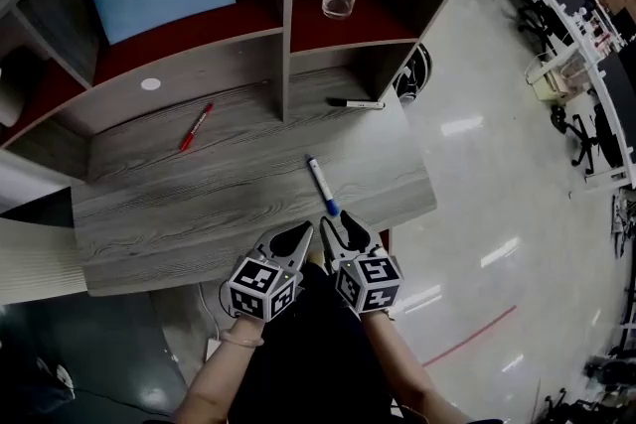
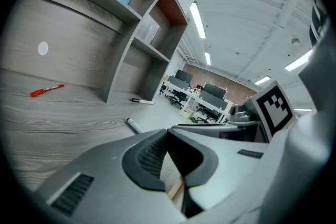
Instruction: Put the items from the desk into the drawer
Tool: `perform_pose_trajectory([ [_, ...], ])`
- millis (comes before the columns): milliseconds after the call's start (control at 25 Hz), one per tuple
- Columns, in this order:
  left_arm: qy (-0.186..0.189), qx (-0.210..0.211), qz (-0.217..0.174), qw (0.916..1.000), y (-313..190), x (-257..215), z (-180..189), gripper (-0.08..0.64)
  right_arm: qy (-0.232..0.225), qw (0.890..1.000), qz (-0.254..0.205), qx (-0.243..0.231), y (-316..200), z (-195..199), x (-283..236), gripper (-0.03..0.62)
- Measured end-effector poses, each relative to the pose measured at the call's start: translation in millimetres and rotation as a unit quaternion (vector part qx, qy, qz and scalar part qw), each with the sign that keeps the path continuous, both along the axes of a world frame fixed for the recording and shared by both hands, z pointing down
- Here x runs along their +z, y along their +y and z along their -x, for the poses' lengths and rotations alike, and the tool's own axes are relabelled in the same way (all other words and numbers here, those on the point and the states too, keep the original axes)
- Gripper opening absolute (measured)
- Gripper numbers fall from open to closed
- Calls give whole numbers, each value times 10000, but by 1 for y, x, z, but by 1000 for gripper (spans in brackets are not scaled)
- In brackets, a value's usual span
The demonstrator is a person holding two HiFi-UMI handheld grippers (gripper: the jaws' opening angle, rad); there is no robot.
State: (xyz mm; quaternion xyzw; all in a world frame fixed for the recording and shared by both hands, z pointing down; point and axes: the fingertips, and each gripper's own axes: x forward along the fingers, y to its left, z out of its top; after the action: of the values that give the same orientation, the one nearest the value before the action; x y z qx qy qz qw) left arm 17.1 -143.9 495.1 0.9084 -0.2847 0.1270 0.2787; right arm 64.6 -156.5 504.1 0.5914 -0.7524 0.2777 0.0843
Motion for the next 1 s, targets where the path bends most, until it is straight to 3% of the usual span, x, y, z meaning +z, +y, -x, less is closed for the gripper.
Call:
perform_pose_trajectory([
  [160, -81, -140, 135, 9998, -12, 12, -2, -2, -6, 9996, 196, -208, -15, 1, 11, 186],
  [1000, -257, -812, 515, 9950, -67, 48, 0, 0, 510, 9851, 1454, -761, -62, -4, 82, 187],
])
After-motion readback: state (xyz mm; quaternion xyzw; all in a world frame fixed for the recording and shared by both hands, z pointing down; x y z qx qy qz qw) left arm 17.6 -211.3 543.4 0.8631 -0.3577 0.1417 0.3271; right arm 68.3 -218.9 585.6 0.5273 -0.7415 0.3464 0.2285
